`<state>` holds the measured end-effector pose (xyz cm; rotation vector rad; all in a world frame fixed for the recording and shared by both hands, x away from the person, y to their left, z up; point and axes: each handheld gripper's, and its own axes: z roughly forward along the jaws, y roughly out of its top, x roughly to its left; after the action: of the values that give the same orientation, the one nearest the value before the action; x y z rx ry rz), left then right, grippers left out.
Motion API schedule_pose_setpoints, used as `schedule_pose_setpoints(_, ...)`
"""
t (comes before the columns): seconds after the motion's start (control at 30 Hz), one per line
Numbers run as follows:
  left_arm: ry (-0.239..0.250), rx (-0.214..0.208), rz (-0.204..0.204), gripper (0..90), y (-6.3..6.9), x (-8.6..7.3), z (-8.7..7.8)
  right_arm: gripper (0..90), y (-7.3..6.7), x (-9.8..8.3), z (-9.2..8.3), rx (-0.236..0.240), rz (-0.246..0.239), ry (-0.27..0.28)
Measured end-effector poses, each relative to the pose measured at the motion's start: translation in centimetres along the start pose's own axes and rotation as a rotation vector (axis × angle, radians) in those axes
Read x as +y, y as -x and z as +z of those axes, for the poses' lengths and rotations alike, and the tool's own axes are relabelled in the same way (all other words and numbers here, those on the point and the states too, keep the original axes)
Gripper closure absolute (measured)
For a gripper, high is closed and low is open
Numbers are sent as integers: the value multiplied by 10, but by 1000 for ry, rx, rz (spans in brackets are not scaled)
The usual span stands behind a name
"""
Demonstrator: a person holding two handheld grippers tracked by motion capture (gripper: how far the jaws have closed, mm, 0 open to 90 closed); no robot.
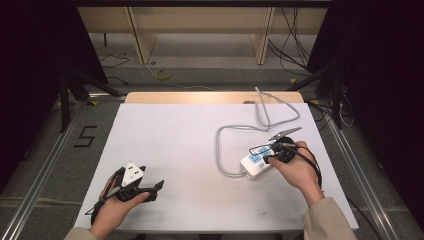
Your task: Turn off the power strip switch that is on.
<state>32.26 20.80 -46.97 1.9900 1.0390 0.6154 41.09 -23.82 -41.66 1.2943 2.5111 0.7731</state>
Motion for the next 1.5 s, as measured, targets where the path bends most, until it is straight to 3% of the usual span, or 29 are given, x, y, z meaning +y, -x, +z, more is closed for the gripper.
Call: schedule_pose_setpoints(1.5,-1,3,6,200,0,0,1,900,-3,16,27,-15,-27,-147)
